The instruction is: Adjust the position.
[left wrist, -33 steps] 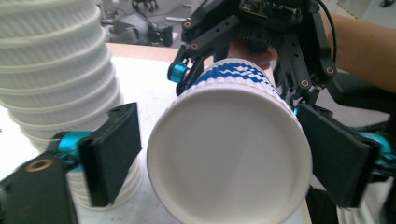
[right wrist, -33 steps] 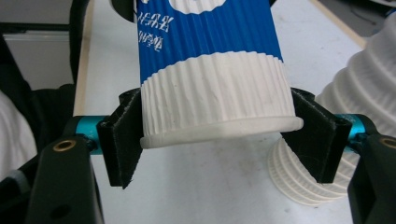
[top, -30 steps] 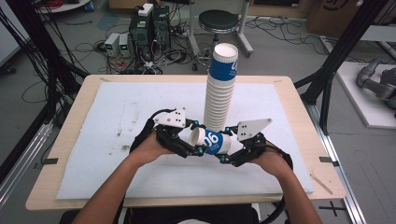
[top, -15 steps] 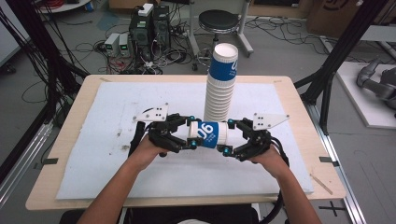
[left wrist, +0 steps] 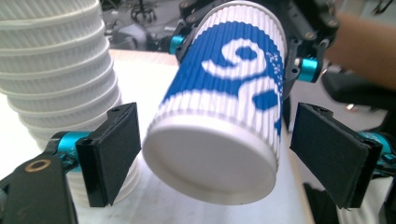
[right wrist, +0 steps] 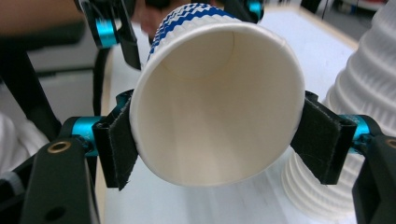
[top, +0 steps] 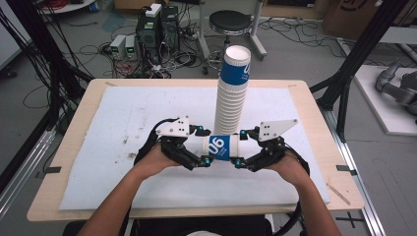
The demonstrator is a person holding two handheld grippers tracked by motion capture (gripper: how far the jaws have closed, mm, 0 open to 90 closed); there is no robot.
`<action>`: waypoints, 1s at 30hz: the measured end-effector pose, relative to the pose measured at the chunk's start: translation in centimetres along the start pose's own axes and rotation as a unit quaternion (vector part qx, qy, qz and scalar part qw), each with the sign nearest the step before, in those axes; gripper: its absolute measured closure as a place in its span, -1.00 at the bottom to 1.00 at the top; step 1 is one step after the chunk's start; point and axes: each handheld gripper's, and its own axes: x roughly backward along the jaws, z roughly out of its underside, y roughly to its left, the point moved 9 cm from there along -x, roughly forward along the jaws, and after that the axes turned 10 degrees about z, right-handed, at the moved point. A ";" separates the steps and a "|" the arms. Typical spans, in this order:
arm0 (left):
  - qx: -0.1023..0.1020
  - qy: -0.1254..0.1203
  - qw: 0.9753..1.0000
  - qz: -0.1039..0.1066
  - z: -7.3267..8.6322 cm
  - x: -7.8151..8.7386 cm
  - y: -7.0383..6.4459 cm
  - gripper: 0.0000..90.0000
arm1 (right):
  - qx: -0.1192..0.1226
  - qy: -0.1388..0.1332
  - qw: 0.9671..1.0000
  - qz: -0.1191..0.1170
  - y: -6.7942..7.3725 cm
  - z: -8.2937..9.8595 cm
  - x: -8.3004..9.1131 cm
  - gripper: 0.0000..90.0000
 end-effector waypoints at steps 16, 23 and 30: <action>-0.001 -0.028 0.999 0.041 0.9 -0.6 -0.4 -0.35 | -0.082 -0.048 0.995 -0.028 0.1 -1.4 0.4 -0.60; 0.015 -0.095 0.995 0.034 0.3 0.4 0.0 -0.35 | -0.124 -0.103 0.987 -0.009 -0.9 -2.4 1.1 -0.60; 0.013 -0.047 0.998 0.031 1.2 -0.4 -0.3 -0.34 | -0.084 -0.076 0.994 -0.013 -0.3 -1.9 0.6 -0.46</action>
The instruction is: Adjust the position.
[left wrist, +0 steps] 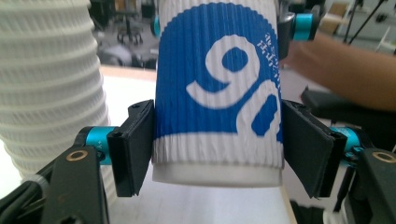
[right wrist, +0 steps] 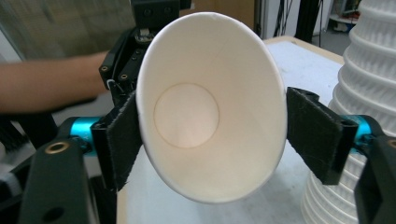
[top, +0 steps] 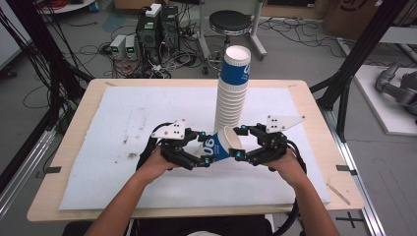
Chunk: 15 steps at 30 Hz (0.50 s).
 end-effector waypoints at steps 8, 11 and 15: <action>-0.024 0.059 0.997 -0.040 0.5 -1.0 0.4 -0.64 | 0.064 0.050 0.996 0.037 0.4 0.0 -0.7 -0.46; -0.029 0.070 0.996 -0.039 0.8 -1.4 0.3 -0.64 | 0.080 0.068 0.994 0.042 0.6 0.1 -1.1 -0.46; -0.032 0.075 0.996 -0.035 0.9 -1.6 0.3 -0.64 | 0.085 0.094 0.991 0.038 0.9 0.6 -1.6 -0.47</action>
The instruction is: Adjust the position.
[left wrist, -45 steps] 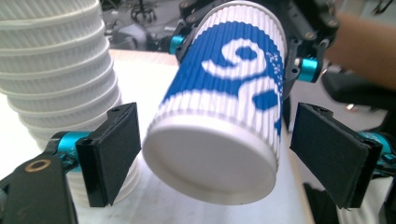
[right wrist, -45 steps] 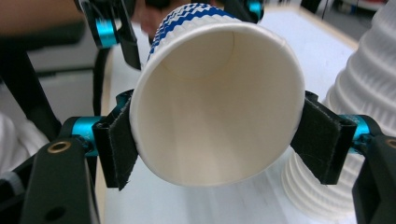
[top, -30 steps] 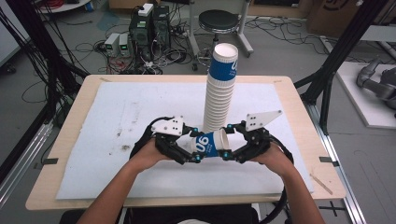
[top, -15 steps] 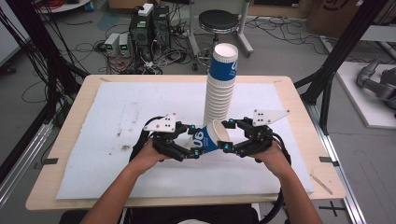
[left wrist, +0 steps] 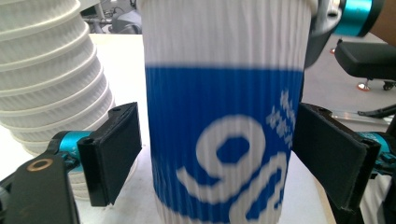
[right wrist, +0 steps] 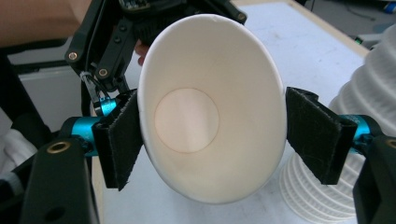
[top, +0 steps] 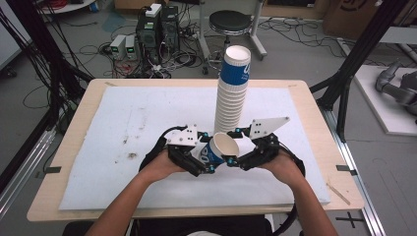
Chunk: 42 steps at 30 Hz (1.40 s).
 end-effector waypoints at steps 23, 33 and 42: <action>0.035 -0.086 0.994 -0.053 -0.3 3.2 1.7 -0.41 | -0.067 -0.117 0.991 0.007 -1.5 -1.2 2.5 -0.59; 0.039 -0.158 0.975 -0.152 0.0 8.3 3.6 -0.41 | -0.079 -0.087 0.988 0.099 -4.8 2.3 4.0 -0.59; 0.048 -0.178 0.966 -0.183 0.6 10.7 4.4 -0.42 | -0.102 -0.081 0.978 0.160 -7.3 4.3 5.5 -0.59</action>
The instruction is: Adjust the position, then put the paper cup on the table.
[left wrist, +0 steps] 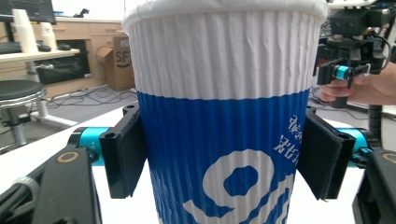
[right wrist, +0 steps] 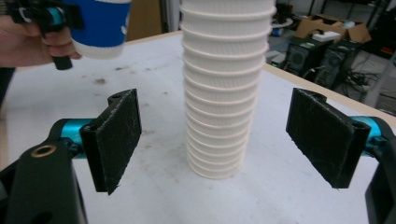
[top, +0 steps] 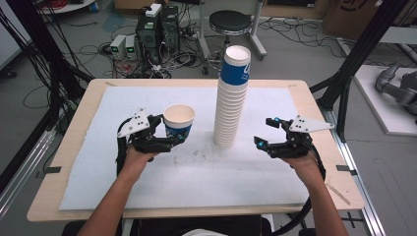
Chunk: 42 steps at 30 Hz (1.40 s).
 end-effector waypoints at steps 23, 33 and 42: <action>-0.005 -0.037 0.996 -0.081 0.8 2.7 5.9 -0.42 | -0.008 0.030 0.999 0.024 -1.1 1.9 0.0 -0.59; 0.016 -0.014 0.994 -0.111 3.3 4.1 9.3 -0.43 | -0.009 0.034 0.999 0.028 -1.4 2.3 0.2 -0.59; 0.052 0.042 0.991 -0.117 6.4 2.7 10.6 -0.43 | -0.005 0.037 0.999 0.025 -1.3 2.4 -0.1 -0.59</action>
